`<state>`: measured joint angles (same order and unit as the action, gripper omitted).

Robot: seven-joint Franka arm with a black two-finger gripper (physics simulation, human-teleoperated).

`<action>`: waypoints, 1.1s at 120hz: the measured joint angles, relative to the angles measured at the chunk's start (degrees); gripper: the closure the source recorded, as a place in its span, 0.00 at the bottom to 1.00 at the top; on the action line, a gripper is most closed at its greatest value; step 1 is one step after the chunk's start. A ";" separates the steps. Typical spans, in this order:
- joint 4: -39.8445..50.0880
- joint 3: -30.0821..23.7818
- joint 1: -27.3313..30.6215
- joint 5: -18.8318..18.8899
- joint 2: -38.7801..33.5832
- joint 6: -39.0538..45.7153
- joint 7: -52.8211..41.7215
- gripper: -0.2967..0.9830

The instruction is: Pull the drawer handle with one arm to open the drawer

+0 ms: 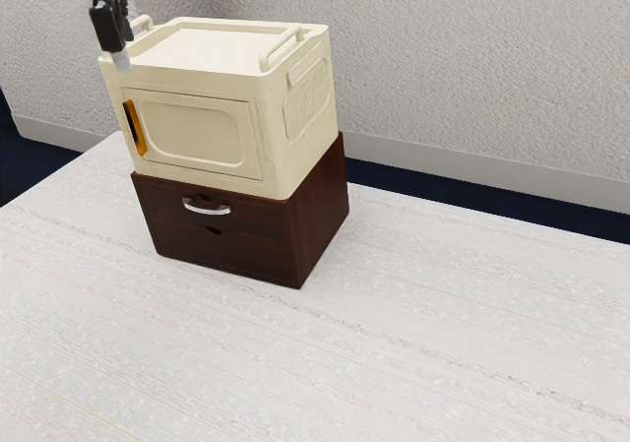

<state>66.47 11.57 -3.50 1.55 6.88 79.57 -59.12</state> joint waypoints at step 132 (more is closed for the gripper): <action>54.82 4.96 -2.07 1.11 -18.62 45.92 -31.55 0.24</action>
<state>121.29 16.52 -5.57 2.66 -11.74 125.49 -90.67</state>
